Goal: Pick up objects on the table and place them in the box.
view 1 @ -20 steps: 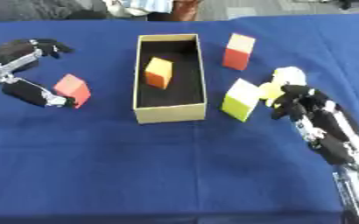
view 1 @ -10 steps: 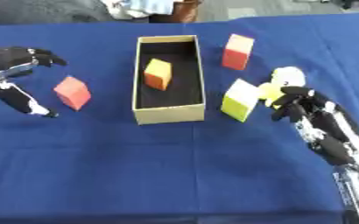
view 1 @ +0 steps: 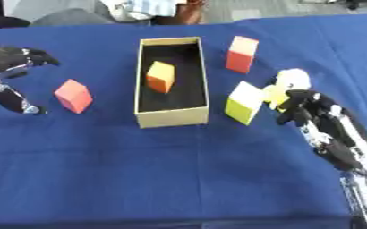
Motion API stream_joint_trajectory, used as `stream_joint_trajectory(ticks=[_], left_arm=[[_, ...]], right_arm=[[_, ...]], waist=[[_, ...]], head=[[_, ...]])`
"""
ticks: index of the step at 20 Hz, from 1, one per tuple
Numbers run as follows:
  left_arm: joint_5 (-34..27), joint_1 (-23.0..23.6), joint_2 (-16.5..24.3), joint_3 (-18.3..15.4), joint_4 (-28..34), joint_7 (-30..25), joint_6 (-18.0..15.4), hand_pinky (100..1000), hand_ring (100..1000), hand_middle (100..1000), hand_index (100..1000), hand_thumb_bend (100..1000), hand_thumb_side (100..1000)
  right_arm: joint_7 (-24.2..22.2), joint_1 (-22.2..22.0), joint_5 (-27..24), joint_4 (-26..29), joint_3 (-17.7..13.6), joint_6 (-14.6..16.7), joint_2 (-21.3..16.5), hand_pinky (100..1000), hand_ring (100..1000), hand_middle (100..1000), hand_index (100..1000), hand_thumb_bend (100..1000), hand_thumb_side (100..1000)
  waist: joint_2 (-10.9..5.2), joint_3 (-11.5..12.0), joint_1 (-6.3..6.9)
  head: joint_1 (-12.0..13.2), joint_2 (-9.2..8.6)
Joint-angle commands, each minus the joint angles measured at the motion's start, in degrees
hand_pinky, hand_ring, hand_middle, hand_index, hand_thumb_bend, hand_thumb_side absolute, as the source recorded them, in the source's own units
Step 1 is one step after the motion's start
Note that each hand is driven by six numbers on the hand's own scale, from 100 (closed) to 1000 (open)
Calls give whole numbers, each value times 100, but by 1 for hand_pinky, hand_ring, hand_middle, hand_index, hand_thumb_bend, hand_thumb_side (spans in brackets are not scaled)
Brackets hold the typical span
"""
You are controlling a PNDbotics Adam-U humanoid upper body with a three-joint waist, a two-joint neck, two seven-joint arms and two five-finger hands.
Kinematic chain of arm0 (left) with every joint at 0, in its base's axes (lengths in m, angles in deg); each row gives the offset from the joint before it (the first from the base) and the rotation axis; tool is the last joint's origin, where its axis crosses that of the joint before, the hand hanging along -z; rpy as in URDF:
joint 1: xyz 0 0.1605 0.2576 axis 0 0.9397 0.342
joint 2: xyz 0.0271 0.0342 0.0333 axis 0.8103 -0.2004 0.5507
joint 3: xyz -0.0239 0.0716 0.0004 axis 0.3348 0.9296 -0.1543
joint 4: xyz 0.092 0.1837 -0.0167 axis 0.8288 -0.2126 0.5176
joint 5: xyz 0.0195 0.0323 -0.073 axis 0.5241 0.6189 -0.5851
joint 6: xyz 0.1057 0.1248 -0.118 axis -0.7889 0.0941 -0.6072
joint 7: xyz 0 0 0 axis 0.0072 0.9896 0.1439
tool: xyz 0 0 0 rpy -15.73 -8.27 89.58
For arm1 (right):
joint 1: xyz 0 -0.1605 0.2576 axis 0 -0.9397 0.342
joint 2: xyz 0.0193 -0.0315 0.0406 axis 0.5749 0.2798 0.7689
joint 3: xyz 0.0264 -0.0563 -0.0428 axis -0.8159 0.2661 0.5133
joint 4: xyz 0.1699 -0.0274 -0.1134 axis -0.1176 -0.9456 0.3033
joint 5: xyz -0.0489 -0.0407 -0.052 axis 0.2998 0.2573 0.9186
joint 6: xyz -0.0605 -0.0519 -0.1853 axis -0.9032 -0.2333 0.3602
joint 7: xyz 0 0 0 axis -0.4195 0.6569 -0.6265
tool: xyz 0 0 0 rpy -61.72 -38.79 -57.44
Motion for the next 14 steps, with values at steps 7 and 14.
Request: stream_joint_trajectory(ticks=[7,14], left_arm=[[298,-395,-78,64,-306,131,-167,840,820,829,926,582,163],[421,-534,-200,189,-482,74,-348,840,821,830,925,583,165]], right_arm=[[-16,33,20,41,2,7,-88,575,571,613,796,100,465],[-17,28,21,37,3,6,-82,575,571,613,796,100,465]], waist=[[-180,-4,57],[-183,-21,58]], head=[[29,28],[34,28]])
